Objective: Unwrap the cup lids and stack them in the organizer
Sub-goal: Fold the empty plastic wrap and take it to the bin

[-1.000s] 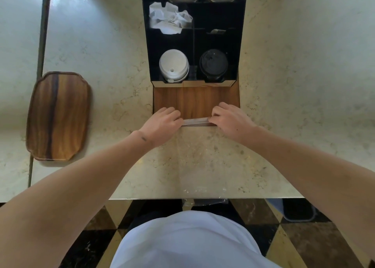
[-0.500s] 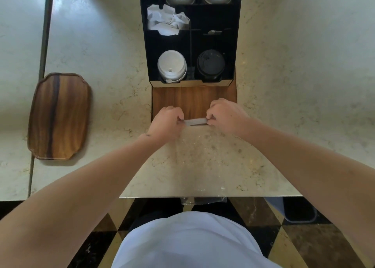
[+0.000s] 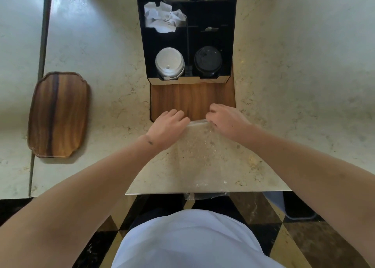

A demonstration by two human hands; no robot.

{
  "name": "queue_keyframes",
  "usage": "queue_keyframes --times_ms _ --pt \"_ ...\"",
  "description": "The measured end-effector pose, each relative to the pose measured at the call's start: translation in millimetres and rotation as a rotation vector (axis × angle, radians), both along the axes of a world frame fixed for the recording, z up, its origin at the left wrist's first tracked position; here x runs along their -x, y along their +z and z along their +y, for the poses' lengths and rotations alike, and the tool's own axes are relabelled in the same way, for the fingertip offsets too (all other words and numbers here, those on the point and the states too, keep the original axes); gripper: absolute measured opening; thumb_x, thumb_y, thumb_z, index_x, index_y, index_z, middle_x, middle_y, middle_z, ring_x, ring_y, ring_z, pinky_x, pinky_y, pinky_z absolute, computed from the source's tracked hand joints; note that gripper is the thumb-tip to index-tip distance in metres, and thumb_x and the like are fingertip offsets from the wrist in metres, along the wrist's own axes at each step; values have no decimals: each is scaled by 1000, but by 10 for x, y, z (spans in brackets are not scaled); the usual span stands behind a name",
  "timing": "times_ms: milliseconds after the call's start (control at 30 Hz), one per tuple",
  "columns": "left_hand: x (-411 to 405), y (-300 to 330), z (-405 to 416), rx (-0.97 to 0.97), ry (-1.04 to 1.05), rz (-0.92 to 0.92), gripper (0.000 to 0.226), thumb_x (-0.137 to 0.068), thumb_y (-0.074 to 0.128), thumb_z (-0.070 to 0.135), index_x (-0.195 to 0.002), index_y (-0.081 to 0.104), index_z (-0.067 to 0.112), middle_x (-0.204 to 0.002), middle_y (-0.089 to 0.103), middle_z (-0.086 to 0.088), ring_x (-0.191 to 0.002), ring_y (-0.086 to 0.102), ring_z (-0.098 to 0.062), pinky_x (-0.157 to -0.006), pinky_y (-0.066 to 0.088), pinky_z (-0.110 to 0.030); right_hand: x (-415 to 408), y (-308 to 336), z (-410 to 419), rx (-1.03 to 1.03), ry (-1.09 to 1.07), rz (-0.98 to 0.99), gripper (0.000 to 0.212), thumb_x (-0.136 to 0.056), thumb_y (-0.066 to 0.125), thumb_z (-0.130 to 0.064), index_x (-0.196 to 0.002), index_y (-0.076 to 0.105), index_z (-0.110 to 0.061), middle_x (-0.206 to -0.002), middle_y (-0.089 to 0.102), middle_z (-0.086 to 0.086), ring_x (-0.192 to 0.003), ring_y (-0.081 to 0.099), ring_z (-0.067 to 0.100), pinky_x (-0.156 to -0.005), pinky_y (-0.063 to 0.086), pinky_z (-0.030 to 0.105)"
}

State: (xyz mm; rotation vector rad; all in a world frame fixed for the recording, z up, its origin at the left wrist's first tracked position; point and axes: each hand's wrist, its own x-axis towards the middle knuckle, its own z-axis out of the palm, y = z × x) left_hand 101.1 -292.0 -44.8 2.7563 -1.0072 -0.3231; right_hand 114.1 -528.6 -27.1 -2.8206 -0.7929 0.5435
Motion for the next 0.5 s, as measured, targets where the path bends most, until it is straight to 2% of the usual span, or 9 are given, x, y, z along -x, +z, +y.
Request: queue_keyframes --times_ms 67,133,200,267,333,400,467,500 --pt "21 -17 12 -26 -10 1 32 -77 65 -9 -103 63 8 -96 60 -9 -82 53 -26 -69 49 -38 58 -17 -8 2 9 16 19 -100 54 -6 -104 73 -7 -101 57 4 -88 56 19 -75 55 37" --pt "34 -16 55 -45 -18 10 27 -85 61 -1 -110 63 9 -102 60 -8 -86 53 -25 -73 50 -38 127 -20 -26 -12 1 18 27 -104 48 -14 -110 74 -8 -104 58 3 -90 57 18 -75 55 36" --pt "62 -7 99 -13 18 21 19 -94 57 16 -109 65 11 -102 60 -6 -88 53 -23 -76 51 -39 182 -2 -35 -45 -47 24 35 -106 45 -23 -107 77 -12 -103 61 2 -88 58 17 -74 54 36" --pt "91 26 94 42 108 52 21 -100 52 23 -102 70 12 -98 61 -5 -87 53 -24 -76 51 -41 165 9 -30 -68 -120 68 35 -105 47 -25 -97 80 -16 -96 62 -1 -82 59 16 -73 55 36" --pt "83 52 40 97 228 117 22 -101 52 19 -94 71 10 -95 61 -7 -87 53 -26 -74 51 -43 78 4 -18 -96 -201 149 23 -101 57 -22 -91 77 -16 -90 66 -3 -78 64 15 -72 57 37" --pt "33 58 -37 101 338 205 14 -97 57 14 -90 69 11 -96 59 -6 -91 52 -27 -72 49 -39 -18 -13 -16 -151 -288 240 7 -95 68 -21 -99 71 -16 -86 69 -6 -75 66 11 -67 56 30" --pt "-42 46 -94 101 453 305 4 -93 63 12 -97 65 12 -99 56 -4 -96 52 -26 -75 46 -34 -81 -41 -35 -172 -318 304 20 -93 73 -23 -111 65 -20 -87 64 -9 -75 63 6 -64 50 24" --pt "-79 41 -110 103 504 354 13 -92 66 12 -104 63 12 -101 55 -3 -99 52 -25 -79 47 -34 -96 -52 -37 -175 -319 308 23 -91 75 -23 -112 65 -21 -89 60 -10 -77 62 8 -65 48 25"
